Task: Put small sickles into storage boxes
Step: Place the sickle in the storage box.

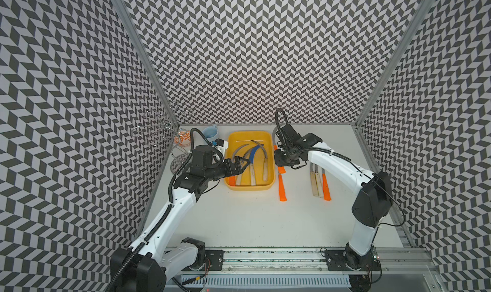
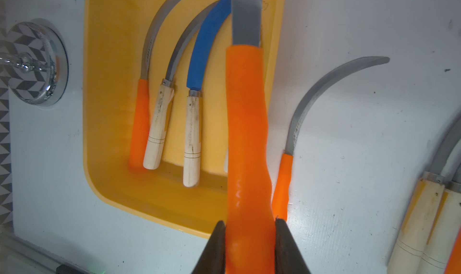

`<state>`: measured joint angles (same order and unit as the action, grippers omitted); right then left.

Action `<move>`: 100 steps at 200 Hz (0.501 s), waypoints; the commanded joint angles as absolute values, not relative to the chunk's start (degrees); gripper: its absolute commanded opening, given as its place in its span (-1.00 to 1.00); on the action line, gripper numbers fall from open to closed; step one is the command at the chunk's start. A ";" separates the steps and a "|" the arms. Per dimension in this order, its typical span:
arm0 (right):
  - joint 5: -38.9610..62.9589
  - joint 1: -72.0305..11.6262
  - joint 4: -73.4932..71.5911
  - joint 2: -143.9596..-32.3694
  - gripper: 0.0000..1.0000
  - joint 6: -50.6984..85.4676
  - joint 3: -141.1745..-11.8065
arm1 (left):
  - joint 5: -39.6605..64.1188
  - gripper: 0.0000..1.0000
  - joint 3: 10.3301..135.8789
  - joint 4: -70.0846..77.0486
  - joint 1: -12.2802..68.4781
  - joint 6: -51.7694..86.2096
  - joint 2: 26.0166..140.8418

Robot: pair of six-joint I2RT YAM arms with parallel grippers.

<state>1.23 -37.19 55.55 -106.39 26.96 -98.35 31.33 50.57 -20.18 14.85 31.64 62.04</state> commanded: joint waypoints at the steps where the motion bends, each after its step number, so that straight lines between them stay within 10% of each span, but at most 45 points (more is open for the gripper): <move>1: 2.45 -38.90 54.96 -108.67 -1.00 26.41 -101.19 | 31.51 1.00 48.63 -19.51 14.06 32.72 59.78; 100: 5.05 -43.07 49.22 -119.05 -1.00 26.44 -105.37 | 30.76 1.00 40.23 -20.69 13.71 38.84 49.28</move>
